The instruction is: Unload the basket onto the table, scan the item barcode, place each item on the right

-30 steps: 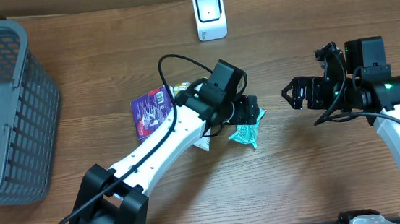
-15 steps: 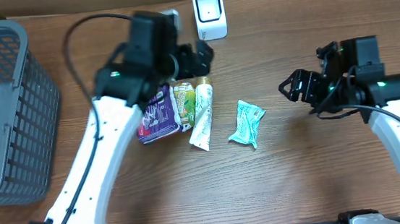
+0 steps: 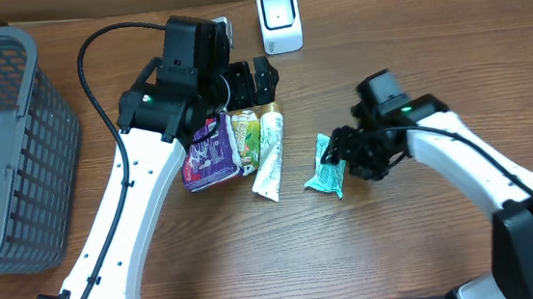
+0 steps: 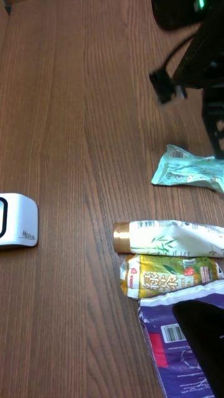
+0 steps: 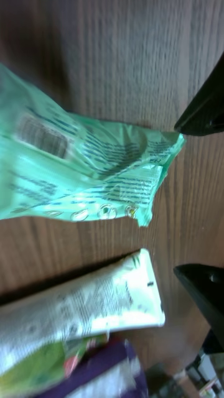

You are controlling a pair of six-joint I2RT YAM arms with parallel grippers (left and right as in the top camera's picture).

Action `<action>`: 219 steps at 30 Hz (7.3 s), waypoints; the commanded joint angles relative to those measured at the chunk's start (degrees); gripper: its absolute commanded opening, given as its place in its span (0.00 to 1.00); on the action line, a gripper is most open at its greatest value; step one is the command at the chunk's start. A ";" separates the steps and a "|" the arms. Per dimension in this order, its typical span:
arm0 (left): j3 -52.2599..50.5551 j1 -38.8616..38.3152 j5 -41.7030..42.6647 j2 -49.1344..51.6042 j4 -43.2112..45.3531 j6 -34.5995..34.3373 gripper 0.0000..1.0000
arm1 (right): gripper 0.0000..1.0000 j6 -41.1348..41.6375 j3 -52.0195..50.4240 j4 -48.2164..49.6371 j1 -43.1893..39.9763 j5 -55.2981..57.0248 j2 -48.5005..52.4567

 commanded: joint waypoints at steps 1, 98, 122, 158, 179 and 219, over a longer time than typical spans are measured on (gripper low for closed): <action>0.17 0.00 -0.17 0.24 0.04 1.73 1.00 | 0.59 4.92 -0.42 1.81 1.05 5.20 1.46; 0.17 0.00 -0.17 0.24 0.13 1.70 1.00 | 0.04 2.60 17.77 1.79 -3.80 18.25 22.45; 0.17 0.02 -1.03 0.22 -0.63 5.51 1.00 | 0.81 -38.12 34.73 -15.34 -21.90 -1.36 21.31; 8.15 0.35 -24.15 0.28 -14.53 6.21 0.99 | 0.04 -40.04 33.35 -9.88 -19.10 -18.78 41.75; 8.15 0.35 -24.15 0.28 -14.53 6.21 1.00 | 0.04 -57.13 33.51 -22.99 -20.22 -23.63 5.66; 8.15 0.35 -24.15 0.28 -14.53 6.21 1.00 | 0.04 -66.97 33.46 38.01 8.79 63.10 14.51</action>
